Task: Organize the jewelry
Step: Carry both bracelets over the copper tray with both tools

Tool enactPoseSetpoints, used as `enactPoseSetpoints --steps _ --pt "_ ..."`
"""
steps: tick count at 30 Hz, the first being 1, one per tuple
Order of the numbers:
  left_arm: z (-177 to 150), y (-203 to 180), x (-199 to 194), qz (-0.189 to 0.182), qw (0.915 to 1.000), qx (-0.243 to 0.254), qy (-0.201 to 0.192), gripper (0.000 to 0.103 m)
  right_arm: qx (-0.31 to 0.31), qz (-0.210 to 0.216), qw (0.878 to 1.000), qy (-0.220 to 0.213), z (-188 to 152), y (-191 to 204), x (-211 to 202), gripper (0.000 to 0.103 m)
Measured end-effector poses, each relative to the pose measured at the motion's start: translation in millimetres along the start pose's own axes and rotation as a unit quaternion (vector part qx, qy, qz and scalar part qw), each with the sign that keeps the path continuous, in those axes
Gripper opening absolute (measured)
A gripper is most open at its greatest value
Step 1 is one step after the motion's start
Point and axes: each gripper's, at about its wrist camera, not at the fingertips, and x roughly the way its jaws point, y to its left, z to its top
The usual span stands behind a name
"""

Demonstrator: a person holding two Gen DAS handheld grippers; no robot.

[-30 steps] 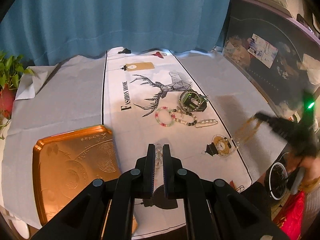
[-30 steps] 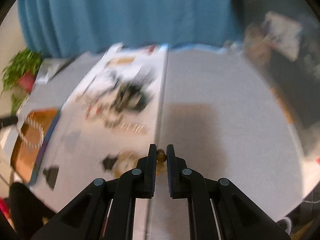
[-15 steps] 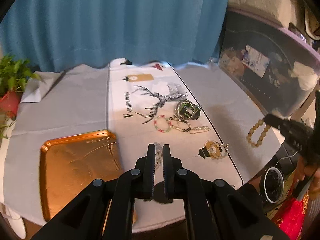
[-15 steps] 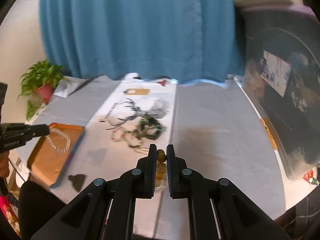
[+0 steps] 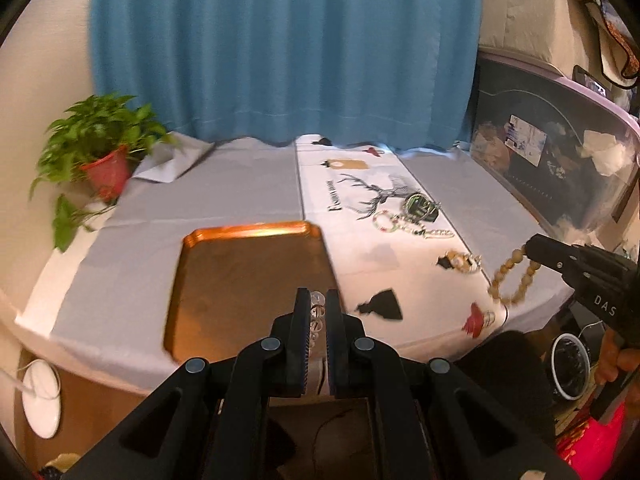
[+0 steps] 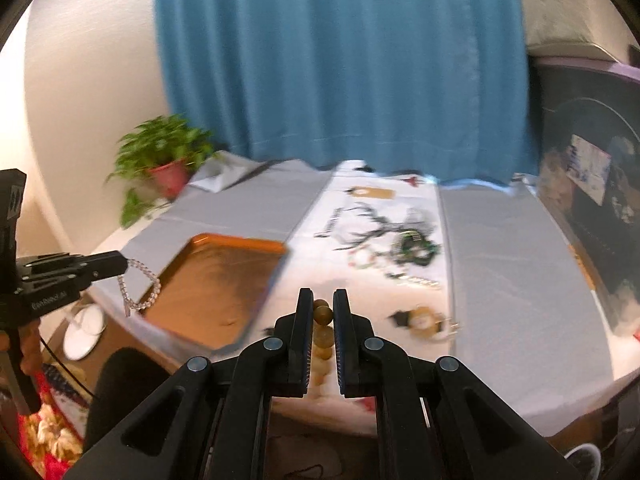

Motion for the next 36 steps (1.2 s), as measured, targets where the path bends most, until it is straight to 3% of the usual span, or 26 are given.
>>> enactPoseSetpoints --steps 9,16,27,36 --pt "-32 19 -17 0.0 0.9997 -0.025 -0.002 0.005 -0.056 0.047 0.997 0.026 -15 73 -5 0.01" --pt "-35 35 -6 0.005 0.9994 -0.033 0.004 0.005 -0.076 0.056 0.995 0.042 -15 96 12 0.01" --pt "-22 57 43 0.005 0.9988 -0.038 0.028 0.005 -0.064 0.06 0.994 0.062 -2 100 71 0.01" --pt "17 97 87 0.016 0.9983 -0.052 0.02 0.005 -0.061 0.073 0.994 0.06 21 115 137 0.01"
